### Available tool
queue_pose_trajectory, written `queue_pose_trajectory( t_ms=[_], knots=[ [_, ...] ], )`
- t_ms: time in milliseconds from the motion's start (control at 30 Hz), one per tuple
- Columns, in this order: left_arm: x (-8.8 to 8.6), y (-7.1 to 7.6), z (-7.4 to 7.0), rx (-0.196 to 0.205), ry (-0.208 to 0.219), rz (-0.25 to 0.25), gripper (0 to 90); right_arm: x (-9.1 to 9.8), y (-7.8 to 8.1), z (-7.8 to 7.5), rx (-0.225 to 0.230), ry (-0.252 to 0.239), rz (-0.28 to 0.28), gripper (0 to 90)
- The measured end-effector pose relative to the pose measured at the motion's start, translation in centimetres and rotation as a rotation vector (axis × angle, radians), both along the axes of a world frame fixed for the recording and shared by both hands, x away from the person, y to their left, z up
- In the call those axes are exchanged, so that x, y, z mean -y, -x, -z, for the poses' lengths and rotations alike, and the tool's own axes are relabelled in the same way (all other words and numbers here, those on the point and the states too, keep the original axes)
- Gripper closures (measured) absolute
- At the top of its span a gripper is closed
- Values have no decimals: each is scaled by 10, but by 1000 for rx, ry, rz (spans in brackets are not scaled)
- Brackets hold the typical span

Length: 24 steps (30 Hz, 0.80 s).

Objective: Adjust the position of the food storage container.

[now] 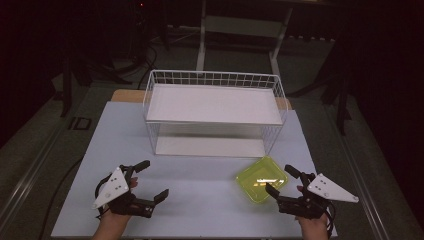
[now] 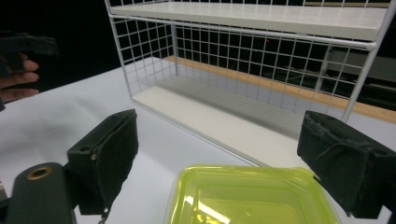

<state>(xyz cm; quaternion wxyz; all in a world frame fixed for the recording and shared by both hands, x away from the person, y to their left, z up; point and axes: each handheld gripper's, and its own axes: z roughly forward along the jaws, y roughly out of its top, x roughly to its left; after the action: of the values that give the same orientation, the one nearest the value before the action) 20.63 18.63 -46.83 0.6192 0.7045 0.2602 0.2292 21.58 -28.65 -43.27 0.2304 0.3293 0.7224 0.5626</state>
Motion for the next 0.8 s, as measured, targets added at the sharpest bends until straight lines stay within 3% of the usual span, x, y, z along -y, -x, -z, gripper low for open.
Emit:
queue_pose_trajectory(
  t_ms=[100,200,233,267,300,500,600,800],
  knots=[
    [2,1,0,6,-10,4,10,-4,0,-4,-26,36,34,125],
    [2,1,0,8,-13,6,9,-5,0,-6,-18,41,43,125],
    [3,0,0,6,-15,7,9,-5,0,-9,-19,23,6,128],
    [3,0,0,7,-14,5,9,-7,-2,-11,-57,34,-31,144],
    [3,0,0,5,-10,7,9,-8,-2,-11,-64,53,-38,165],
    [6,-1,1,1,-11,14,9,-2,2,2,-117,151,-73,387],
    [7,-1,2,-1,-15,20,9,2,4,10,-135,220,-45,528],
    [9,-1,2,-3,-19,28,10,11,2,24,-220,236,-69,696]
  ],
)
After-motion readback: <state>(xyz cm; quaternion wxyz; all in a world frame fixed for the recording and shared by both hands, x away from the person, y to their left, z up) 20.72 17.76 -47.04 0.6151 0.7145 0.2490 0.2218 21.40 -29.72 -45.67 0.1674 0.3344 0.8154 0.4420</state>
